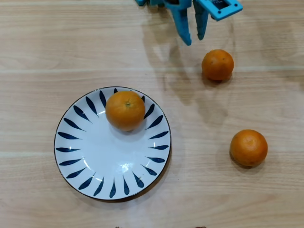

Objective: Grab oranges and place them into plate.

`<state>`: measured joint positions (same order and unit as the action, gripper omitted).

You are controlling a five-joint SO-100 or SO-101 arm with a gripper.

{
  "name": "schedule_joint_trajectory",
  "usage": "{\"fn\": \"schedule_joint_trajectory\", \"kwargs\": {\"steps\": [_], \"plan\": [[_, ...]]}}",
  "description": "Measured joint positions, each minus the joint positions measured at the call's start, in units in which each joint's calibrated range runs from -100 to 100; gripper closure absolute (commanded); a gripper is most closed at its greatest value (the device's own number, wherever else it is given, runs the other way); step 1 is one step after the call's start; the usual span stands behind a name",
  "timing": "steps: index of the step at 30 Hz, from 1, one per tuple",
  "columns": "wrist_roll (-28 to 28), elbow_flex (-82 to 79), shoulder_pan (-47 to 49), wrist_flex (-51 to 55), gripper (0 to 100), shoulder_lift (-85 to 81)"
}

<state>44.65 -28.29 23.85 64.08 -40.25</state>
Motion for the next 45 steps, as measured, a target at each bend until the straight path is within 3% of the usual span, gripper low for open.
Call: {"fn": "schedule_joint_trajectory", "kwargs": {"steps": [9, 17, 23, 25, 32, 45], "plan": [[8.66, -12.66, 14.86, 2.58, 89, -7.79], [11.68, -29.39, 18.91, -17.48, 88, -9.90], [11.68, -31.52, 19.25, -23.69, 62, -9.90], [11.68, -31.78, 19.25, -24.03, 57, -9.90], [14.29, -36.21, 18.32, -27.48, 57, -9.65], [15.34, -43.82, 18.15, -54.61, 57, 5.76]]}}
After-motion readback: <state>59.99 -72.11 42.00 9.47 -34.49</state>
